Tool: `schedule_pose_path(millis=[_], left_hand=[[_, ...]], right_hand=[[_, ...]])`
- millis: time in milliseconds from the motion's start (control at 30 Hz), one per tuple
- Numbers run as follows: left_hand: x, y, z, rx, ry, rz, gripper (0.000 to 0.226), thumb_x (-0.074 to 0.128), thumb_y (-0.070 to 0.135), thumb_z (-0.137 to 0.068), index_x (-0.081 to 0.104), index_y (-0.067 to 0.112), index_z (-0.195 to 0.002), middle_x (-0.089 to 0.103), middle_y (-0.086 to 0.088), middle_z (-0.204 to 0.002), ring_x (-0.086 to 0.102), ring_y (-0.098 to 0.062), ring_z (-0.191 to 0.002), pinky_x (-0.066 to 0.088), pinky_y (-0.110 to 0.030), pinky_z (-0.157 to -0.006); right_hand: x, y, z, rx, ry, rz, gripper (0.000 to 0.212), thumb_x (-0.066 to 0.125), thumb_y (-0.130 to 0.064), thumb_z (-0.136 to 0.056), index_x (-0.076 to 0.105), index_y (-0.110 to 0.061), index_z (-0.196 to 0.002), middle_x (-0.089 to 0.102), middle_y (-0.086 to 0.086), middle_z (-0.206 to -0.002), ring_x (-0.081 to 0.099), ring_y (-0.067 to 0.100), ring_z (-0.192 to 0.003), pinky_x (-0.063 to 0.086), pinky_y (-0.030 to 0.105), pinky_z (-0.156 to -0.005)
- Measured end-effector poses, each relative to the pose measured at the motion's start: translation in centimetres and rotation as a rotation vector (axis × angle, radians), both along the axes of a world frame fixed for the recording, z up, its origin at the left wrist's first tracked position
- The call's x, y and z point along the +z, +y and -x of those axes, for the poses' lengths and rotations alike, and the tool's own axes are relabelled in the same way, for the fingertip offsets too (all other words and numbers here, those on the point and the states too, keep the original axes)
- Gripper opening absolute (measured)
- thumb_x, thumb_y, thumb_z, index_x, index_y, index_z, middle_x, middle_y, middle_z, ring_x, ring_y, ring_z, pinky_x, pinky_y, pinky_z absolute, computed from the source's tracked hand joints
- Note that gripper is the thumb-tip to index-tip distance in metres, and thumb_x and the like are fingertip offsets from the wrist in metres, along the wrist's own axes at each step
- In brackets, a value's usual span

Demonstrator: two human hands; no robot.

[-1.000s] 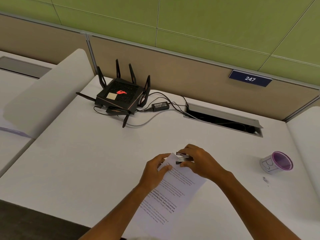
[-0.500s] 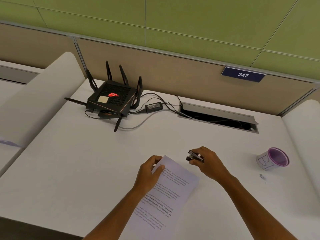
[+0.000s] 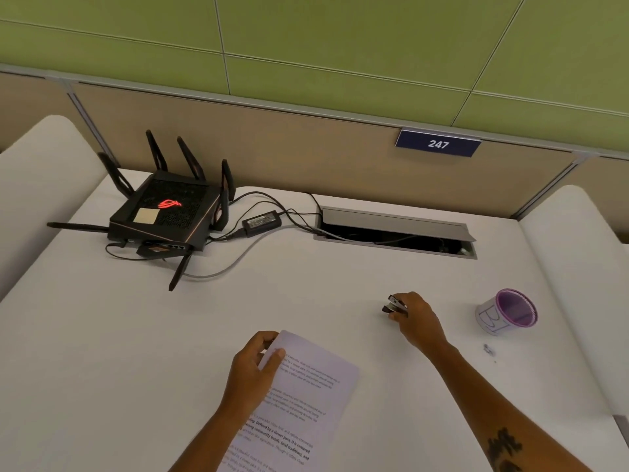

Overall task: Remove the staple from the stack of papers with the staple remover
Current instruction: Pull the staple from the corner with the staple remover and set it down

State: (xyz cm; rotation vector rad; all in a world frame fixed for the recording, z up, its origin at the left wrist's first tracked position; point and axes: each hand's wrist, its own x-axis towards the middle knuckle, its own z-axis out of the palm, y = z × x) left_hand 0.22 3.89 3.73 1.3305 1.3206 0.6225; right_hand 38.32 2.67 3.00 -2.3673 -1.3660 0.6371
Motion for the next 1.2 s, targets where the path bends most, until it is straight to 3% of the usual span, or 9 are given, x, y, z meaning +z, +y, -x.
schedule_pose_path(millis=[167, 367, 967, 1100, 1200], left_hand=[[-0.4, 0.8, -0.7, 0.013, 0.038, 0.026, 0.022, 0.066, 0.032, -0.102, 0.061, 0.032, -0.123, 0.074, 0.006, -0.114, 0.078, -0.022, -0.089, 0.065, -0.026, -0.063], [-1.1, 1.4, -1.0, 0.04, 0.049, 0.068, 0.024, 0.067, 0.032, -0.101, 0.062, 0.034, -0.124, 0.076, 0.008, -0.113, 0.079, -0.022, -0.088, 0.065, -0.026, -0.063], [-1.8, 2.6, -0.7, 0.074, 0.128, 0.126, 0.028, 0.067, 0.032, -0.1, 0.061, 0.031, -0.127, 0.075, 0.008, -0.116, 0.078, -0.02, -0.091, 0.065, -0.026, -0.064], [-1.7, 2.6, -0.7, 0.076, 0.129, 0.117, 0.028, 0.068, 0.032, -0.1, 0.062, 0.03, -0.128, 0.076, 0.007, -0.116, 0.079, -0.021, -0.091, 0.067, -0.029, -0.066], [-1.5, 2.6, -0.6, 0.071, 0.132, 0.11, 0.029, 0.067, 0.033, -0.1, 0.061, 0.03, -0.128, 0.075, 0.007, -0.116, 0.079, -0.021, -0.089, 0.067, -0.029, -0.065]], right_hand=[[-1.0, 2.5, -4.2, 0.048, -0.172, -0.017, 0.036, 0.067, -0.003, -0.095, 0.067, -0.014, -0.129, 0.066, 0.006, -0.121, 0.063, 0.029, -0.114, 0.055, 0.039, -0.095], [-1.7, 5.4, -8.5, 0.111, -0.312, -0.002, 0.048, 0.07, 0.008, -0.087, 0.067, -0.012, -0.13, 0.067, 0.009, -0.124, 0.065, 0.032, -0.112, 0.056, 0.041, -0.096], [-3.1, 8.7, -11.2, 0.173, -0.302, -0.028, 0.042, 0.073, 0.003, -0.089, 0.066, -0.005, -0.13, 0.065, 0.015, -0.124, 0.061, 0.036, -0.114, 0.055, 0.043, -0.093], [-3.5, 8.7, -11.4, 0.153, -0.282, -0.033, 0.044, 0.072, 0.004, -0.09, 0.065, -0.005, -0.132, 0.064, 0.016, -0.127, 0.06, 0.037, -0.116, 0.055, 0.044, -0.096], [-3.4, 8.5, -11.1, 0.104, -0.281, -0.018, 0.059, 0.076, 0.0, -0.088, 0.057, -0.009, -0.143, 0.062, 0.015, -0.138, 0.058, 0.037, -0.125, 0.05, 0.047, -0.107]])
